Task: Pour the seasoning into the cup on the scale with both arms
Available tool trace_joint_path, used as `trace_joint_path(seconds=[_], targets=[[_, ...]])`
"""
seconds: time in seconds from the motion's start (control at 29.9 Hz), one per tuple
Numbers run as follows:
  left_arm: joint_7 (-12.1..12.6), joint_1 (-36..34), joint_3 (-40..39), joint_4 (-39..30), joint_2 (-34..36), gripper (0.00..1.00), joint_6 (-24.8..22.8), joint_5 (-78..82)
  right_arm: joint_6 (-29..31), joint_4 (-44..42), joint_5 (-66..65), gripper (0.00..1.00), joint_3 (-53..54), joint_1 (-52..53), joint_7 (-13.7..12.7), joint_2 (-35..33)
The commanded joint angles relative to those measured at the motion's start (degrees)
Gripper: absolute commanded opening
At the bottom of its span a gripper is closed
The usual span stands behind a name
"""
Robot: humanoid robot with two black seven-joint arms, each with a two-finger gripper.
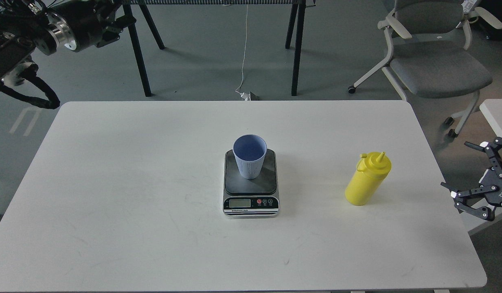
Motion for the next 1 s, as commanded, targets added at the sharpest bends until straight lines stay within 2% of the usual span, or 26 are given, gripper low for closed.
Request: trace_joint_path(seconds=[0.0, 0.17, 0.4, 0.74, 0.84, 0.97], targets=[[0.00, 0.48, 0.09, 0.00, 0.00, 0.99, 0.00, 0.08, 0.00, -0.13, -0.28, 0.99, 0.04, -0.66, 0.94, 2.16], [0.00, 0.40, -0.08, 0.08, 0.00, 0.99, 0.00, 1.66, 0.00, -1.62, -0.28, 0.99, 3.54, -0.40, 2.17, 4.71], [0.00, 0.39, -0.08, 0.17, -1.58, 0.99, 0.00, 1.84, 0.00, -13.47, -1.25, 0.99, 16.11, 2.23, 1.38, 7.16], [0.00, 0.39, 0.00, 0.17, -2.55, 0.99, 0.00, 1.93, 0.00, -23.67, -2.66, 0.99, 17.00, 13.04, 1.29, 18.15], [0.00, 0.39, 0.00, 0.17, -2.55, 0.99, 0.00, 1.84, 0.00, -26.76, -2.75, 0.97, 17.00, 14.98, 1.29, 21.58], [0.00, 0.48, 0.00, 0.26, -2.55, 0.99, 0.00, 1.93, 0.00, -32.64, -2.75, 0.89, 17.00, 16.47, 1.29, 22.91]])
